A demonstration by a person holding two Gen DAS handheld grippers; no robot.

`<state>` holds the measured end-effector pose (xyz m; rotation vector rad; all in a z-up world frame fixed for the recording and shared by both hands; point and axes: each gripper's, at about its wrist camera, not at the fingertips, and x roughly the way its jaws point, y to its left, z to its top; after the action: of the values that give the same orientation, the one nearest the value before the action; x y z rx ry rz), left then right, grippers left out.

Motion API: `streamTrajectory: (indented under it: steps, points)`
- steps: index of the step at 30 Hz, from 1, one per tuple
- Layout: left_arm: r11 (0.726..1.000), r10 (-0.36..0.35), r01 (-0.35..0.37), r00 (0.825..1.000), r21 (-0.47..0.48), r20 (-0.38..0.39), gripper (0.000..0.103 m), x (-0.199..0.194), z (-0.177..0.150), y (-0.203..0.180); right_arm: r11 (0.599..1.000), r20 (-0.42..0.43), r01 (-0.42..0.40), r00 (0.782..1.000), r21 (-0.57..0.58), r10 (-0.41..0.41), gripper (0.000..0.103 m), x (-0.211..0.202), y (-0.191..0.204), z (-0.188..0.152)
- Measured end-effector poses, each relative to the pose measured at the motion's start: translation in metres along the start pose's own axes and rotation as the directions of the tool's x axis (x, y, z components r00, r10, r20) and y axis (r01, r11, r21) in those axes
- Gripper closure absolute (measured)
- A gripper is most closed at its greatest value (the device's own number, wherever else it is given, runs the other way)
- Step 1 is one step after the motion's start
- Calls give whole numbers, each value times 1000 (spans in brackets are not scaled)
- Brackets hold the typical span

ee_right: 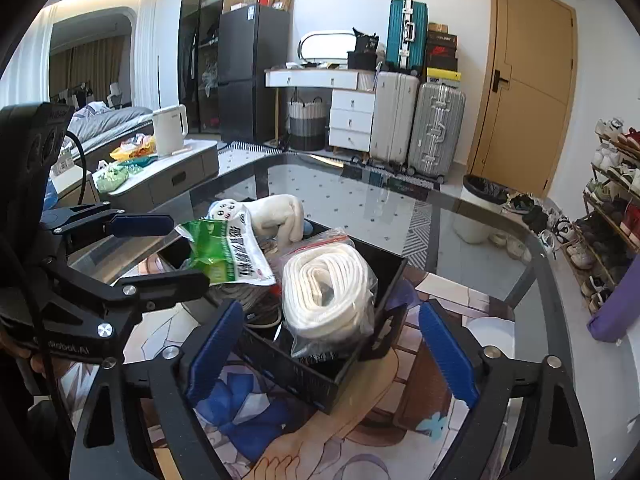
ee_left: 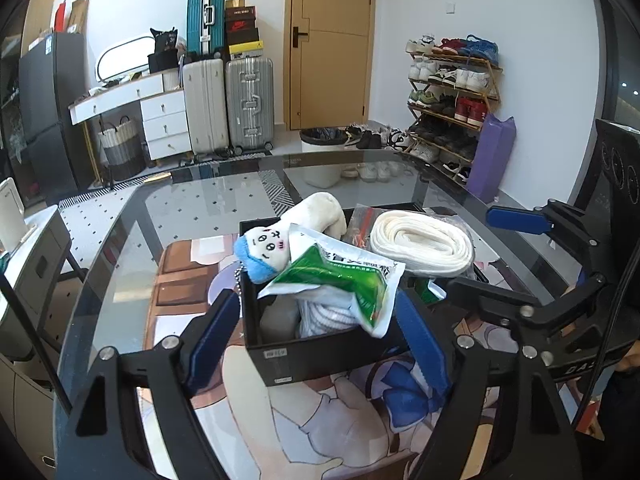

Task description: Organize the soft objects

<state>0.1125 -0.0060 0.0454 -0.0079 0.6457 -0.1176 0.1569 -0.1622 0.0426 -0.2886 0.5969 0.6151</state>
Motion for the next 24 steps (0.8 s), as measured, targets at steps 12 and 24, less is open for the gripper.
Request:
streamTrajectory:
  steps: [12,24]
  points:
    - [995,102,-102,994,-7,38,2,-7,-22,3,995,89,-50,995,81,43,1,-27,5,-27]
    - [987,142,-130,982,-96,126,0,-17,-31,19,992,170,-67,984,107,48,1,-43,13,-39]
